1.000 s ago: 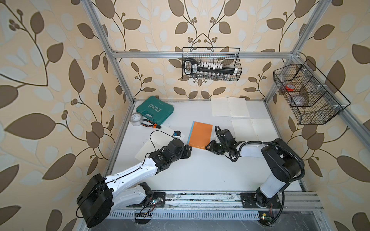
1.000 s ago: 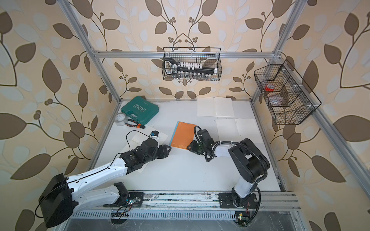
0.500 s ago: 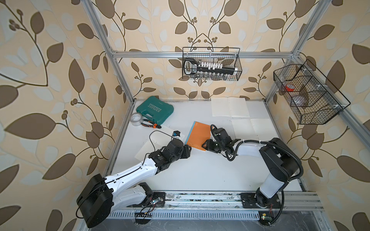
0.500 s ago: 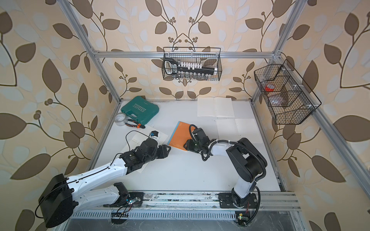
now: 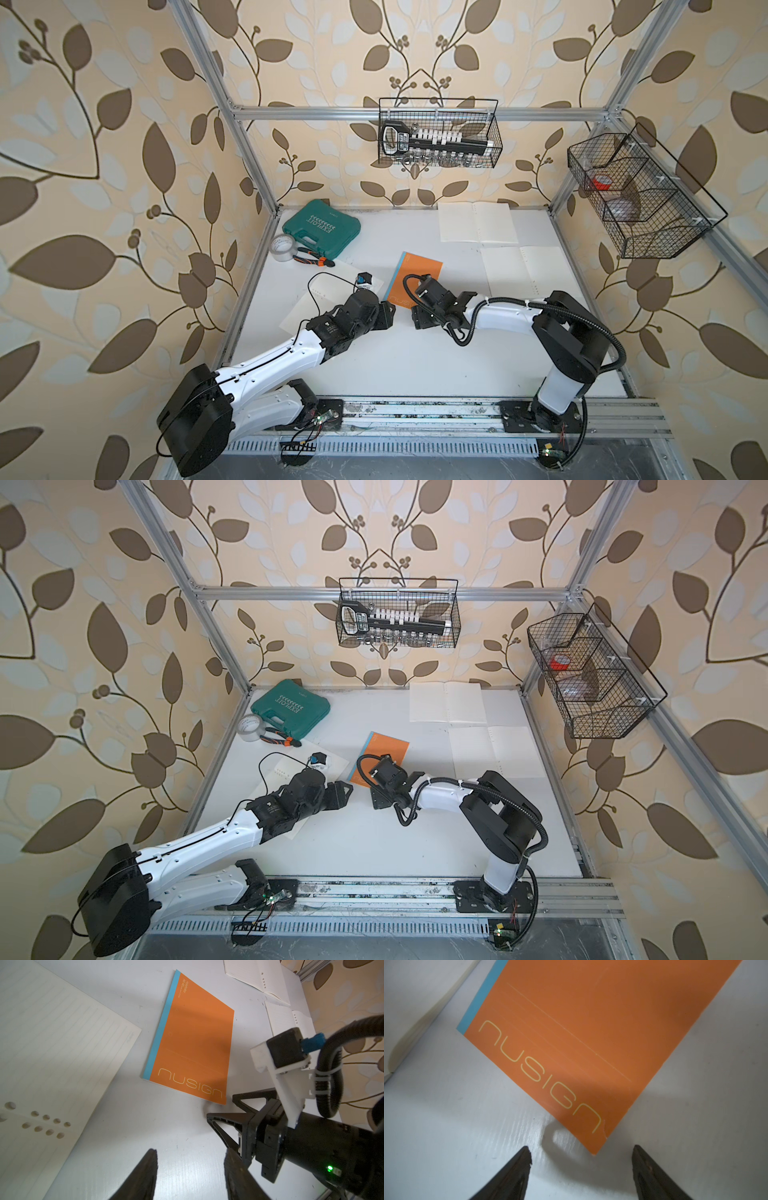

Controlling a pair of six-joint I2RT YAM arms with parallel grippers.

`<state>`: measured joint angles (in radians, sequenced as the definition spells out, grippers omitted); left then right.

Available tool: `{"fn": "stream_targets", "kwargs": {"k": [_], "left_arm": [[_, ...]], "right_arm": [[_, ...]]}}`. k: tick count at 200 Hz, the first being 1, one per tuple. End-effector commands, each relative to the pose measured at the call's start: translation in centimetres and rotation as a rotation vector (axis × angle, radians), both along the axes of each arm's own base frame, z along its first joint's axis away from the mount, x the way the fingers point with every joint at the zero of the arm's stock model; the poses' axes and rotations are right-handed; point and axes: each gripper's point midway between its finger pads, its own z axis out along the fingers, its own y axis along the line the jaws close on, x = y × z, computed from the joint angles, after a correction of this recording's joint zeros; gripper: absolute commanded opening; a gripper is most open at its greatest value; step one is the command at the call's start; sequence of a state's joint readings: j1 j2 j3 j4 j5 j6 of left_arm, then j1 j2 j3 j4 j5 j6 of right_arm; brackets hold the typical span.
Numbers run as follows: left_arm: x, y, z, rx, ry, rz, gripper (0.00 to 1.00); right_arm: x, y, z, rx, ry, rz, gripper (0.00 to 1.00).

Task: Close the notebook
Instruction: Move the notebook to the center of the board.

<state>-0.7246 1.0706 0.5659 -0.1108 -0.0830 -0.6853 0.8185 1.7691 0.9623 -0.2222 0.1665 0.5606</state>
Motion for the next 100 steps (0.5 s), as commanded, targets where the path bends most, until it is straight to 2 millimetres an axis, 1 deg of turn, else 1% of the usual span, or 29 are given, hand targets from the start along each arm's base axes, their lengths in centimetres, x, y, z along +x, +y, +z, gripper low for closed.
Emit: {"fn": "stream_targets", "kwargs": {"k": [1, 19, 43, 56, 65, 87, 100], "left_arm": [[0.1, 0.7, 0.1, -0.010, -0.005, 0.028, 0.54], [0.1, 0.7, 0.0, -0.010, 0.000, 0.029, 0.54], [0.1, 0.9, 0.1, -0.013, -0.001, 0.031, 0.54], [0.0, 0.9, 0.1, -0.018, -0.001, 0.032, 0.54], [0.0, 1.0, 0.0, -0.017, 0.000, 0.034, 0.54], [-0.1, 1.2, 0.0, -0.023, -0.001, 0.039, 0.54], [-0.2, 1.3, -0.2, -0.020, 0.002, 0.039, 0.54]], "right_arm": [[-1.8, -2.5, -3.4, -0.163, 0.101, 0.025, 0.72], [-1.1, -2.2, -4.0, -0.168, 0.102, 0.031, 0.65], [-0.1, -2.4, -5.1, -0.194, 0.115, 0.021, 0.65], [0.7, -2.4, -5.2, -0.185, 0.113, 0.007, 0.65], [1.3, -2.8, -5.3, -0.186, 0.114, -0.014, 0.65], [3.3, -3.3, -5.3, -0.182, 0.106, -0.050, 0.64], [4.4, -3.2, -5.3, -0.171, 0.105, -0.049, 0.63]]}}
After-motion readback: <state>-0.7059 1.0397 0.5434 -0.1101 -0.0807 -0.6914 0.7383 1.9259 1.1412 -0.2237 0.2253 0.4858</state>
